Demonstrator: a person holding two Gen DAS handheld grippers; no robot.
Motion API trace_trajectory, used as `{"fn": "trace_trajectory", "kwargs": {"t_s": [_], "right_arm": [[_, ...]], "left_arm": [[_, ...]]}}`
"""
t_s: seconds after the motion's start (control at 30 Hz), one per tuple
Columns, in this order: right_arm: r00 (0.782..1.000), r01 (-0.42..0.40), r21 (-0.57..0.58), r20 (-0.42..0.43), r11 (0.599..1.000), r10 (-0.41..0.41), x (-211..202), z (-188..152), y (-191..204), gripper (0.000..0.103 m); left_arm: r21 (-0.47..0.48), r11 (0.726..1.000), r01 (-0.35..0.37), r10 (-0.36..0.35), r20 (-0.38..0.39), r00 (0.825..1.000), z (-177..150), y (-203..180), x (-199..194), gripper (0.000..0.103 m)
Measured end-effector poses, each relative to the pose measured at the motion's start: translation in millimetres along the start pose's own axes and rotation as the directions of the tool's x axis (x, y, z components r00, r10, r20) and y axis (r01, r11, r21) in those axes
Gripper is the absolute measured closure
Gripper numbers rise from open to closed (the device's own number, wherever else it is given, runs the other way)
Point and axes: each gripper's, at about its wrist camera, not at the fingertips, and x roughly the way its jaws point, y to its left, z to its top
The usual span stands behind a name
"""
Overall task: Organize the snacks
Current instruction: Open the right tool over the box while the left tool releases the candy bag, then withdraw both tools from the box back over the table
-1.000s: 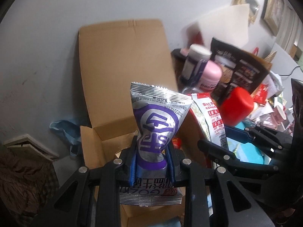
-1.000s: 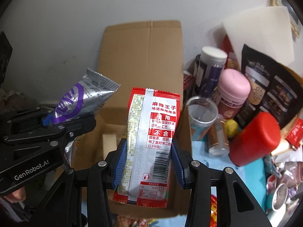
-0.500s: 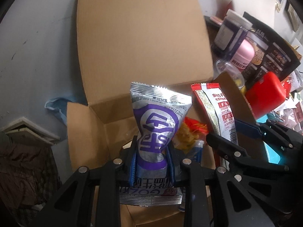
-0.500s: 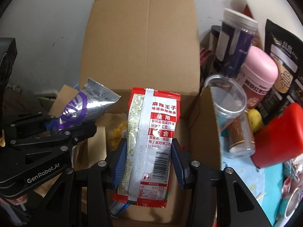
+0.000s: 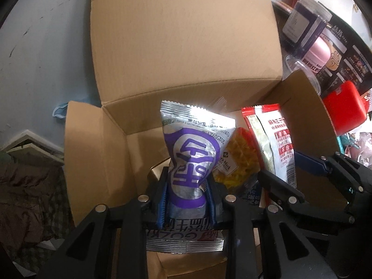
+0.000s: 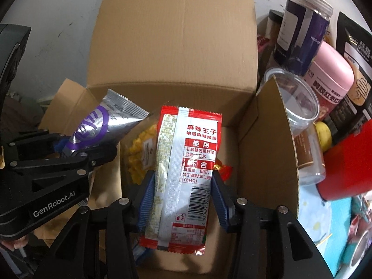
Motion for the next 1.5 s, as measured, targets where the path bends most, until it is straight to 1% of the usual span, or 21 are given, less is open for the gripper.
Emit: {"fn": "trace_trajectory", "kwargs": {"t_s": [0.07,0.1,0.13,0.2,0.33,0.4,0.6,0.8,1.0,1.2,1.33,1.43,1.5], "right_arm": [[1.000,0.006,-0.001,-0.003,1.000,-0.006,-1.3,-1.8,0.9,0.050],[1.000,0.008,-0.004,-0.002,1.000,-0.008,-2.9,-2.6,1.8,0.050],[1.000,0.010,-0.006,-0.002,1.000,-0.010,-3.8,-3.9,3.3,0.050],[1.000,0.018,-0.008,-0.002,1.000,-0.018,-6.5,-5.6,4.5,0.048],[1.000,0.029,0.000,0.011,1.000,-0.029,-19.8,-6.8,3.6,0.048],[0.999,0.032,0.006,0.025,0.999,-0.033,-29.3,-5.7,-1.4,0.045],[0.997,0.043,0.010,0.071,0.999,-0.044,-58.9,-0.7,0.0,0.045],[0.990,0.057,0.013,0.128,0.998,-0.058,-91.4,3.6,-1.4,0.045],[0.980,0.069,0.020,0.188,0.997,-0.072,-125.8,-0.3,3.0,0.045],[0.968,0.082,0.028,0.238,0.996,-0.086,-164.5,-9.3,11.9,0.045],[0.958,0.094,0.033,0.271,0.995,-0.099,-191.9,-19.1,19.0,0.045],[0.950,0.103,0.037,0.292,0.994,-0.109,-210.1,-28.6,24.5,0.045],[0.946,0.107,0.042,0.302,0.993,-0.115,-221.5,-36.1,29.9,0.045]], "left_arm": [[0.005,1.000,-0.013,0.013,0.005,1.000,0.2,-1.6,-1.8,0.069],[0.009,1.000,-0.019,0.019,0.011,1.000,0.4,-2.2,-4.2,0.062],[0.014,1.000,-0.028,0.028,0.017,0.999,0.9,-3.2,-6.9,0.049],[0.015,1.000,-0.026,0.026,0.033,0.999,1.4,-4.4,-13.9,0.036],[0.022,0.999,-0.036,0.034,0.056,0.998,2.4,-8.2,-27.9,0.035],[0.022,0.999,-0.035,0.033,0.069,0.997,4.6,-13.3,-34.5,0.035],[0.026,0.999,-0.036,0.033,0.120,0.992,0.2,-13.6,-67.2,0.035],[0.031,0.999,-0.037,0.030,0.182,0.983,-3.1,-21.0,-105.4,0.035],[0.044,0.998,-0.043,0.030,0.251,0.968,-10.6,-27.5,-145.3,0.035],[0.047,0.998,-0.045,0.028,0.311,0.950,-24.8,-31.2,-185.0,0.035],[0.055,0.997,-0.054,0.031,0.355,0.934,-38.0,-33.1,-210.8,0.035],[0.073,0.995,-0.062,0.029,0.394,0.919,-50.7,-35.2,-231.3,0.035],[0.084,0.995,-0.057,0.018,0.408,0.913,-57.5,-36.4,-241.2,0.035]]}}
